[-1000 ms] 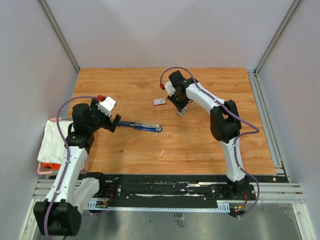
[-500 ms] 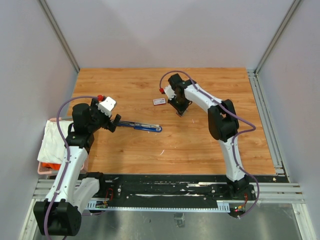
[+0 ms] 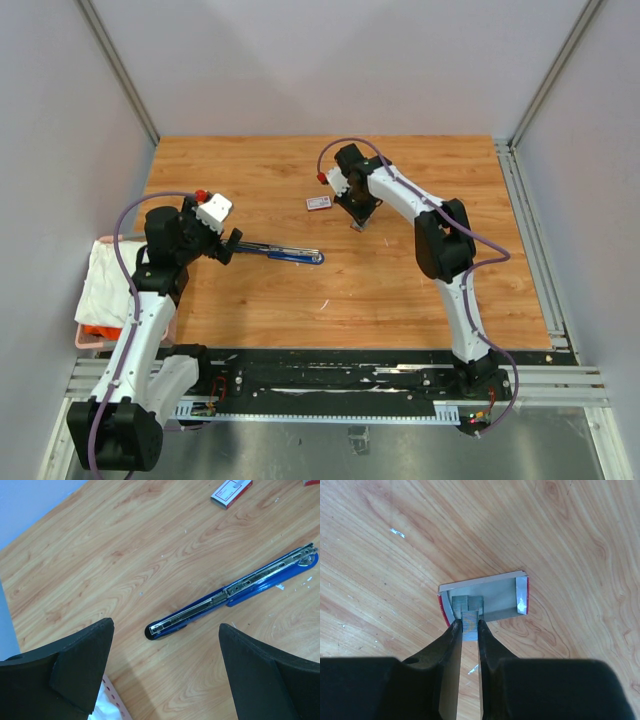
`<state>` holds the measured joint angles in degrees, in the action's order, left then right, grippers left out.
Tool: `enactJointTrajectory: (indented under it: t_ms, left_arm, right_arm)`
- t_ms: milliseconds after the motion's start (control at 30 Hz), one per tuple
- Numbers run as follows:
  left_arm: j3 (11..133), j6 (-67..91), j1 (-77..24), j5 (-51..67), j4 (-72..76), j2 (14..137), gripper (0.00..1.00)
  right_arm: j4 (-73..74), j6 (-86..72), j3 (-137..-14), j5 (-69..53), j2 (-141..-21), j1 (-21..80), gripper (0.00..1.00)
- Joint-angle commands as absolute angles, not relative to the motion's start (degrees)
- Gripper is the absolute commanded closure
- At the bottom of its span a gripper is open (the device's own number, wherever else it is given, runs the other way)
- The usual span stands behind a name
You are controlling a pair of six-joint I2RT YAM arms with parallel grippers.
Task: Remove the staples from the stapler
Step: Place the staple in the staple box.
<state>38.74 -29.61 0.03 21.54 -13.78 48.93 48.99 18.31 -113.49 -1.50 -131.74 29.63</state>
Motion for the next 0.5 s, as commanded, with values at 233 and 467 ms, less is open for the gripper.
enactJointTrajectory:
  t_ms: [233, 467]
  left_arm:
    - [38.1, -30.3, 0.5, 22.2, -12.3, 49.2, 0.02]
    - [38.1, -30.3, 0.4, 22.1, -12.2, 49.1, 0.02]
  right_arm:
    - [52.0, 20.5, -117.2, -0.1, -133.9, 30.5, 0.84]
    - [52.3, 21.7, -116.8, -0.3, -134.3, 31.2, 0.83]
